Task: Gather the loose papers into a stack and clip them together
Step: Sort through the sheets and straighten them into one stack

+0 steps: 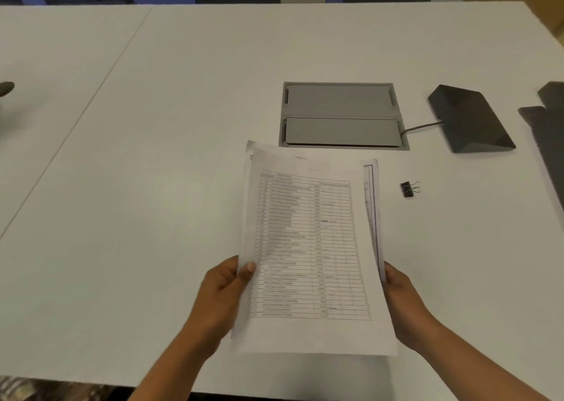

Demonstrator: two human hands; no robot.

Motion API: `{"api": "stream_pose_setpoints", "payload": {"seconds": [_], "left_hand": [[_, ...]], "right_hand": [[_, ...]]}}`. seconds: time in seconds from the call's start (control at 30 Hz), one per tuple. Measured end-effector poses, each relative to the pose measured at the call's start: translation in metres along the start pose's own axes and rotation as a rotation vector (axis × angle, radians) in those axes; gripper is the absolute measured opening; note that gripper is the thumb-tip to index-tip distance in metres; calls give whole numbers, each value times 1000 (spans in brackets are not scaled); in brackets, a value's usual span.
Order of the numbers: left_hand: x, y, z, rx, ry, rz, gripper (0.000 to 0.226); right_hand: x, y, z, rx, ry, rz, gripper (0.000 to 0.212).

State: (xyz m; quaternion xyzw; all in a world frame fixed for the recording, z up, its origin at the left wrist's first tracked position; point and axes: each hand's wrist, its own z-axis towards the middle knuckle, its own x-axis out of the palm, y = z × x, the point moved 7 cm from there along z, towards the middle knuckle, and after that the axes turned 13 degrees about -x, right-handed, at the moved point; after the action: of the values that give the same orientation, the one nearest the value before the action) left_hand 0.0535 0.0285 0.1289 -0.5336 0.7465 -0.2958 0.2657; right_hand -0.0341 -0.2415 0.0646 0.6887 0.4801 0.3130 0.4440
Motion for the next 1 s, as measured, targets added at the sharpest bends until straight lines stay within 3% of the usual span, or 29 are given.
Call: {"api": "stream_pose_setpoints", "payload": {"seconds": [0.1, 0.17, 0.23, 0.27, 0.4, 0.47, 0.6, 0.73, 0.9, 1.0], "left_hand": [[14, 0, 3, 42, 16, 102, 23], [11, -3, 7, 153, -109, 245, 20], [6, -6, 10, 216, -252, 371, 33], [5, -4, 14, 185, -244, 344, 41], [27, 12, 22, -97, 103, -40, 32], [35, 15, 22, -124, 133, -88, 29], [49, 16, 24, -116, 144, -67, 31], [57, -2, 24, 1, 79, -65, 40], [65, -32, 20, 258, -33, 48, 49], [64, -40, 21, 346, -69, 32, 39]], "right_hand": [[4, 9, -2, 19, 20, 29, 20], [5, 13, -4, 27, 28, 60, 21], [5, 13, -6, 42, 32, 63, 21], [4, 13, -8, 48, 31, 62, 21], [1, 9, -12, 80, 8, 94, 27], [-2, 8, -13, 103, -6, 128, 38], [-6, 15, -9, -31, 27, 82, 26], [-21, 33, -3, -164, -81, 51, 19], [-18, 76, 3, -359, -56, -2, 26], [-17, 90, 2, -444, -45, -21, 30]]}}
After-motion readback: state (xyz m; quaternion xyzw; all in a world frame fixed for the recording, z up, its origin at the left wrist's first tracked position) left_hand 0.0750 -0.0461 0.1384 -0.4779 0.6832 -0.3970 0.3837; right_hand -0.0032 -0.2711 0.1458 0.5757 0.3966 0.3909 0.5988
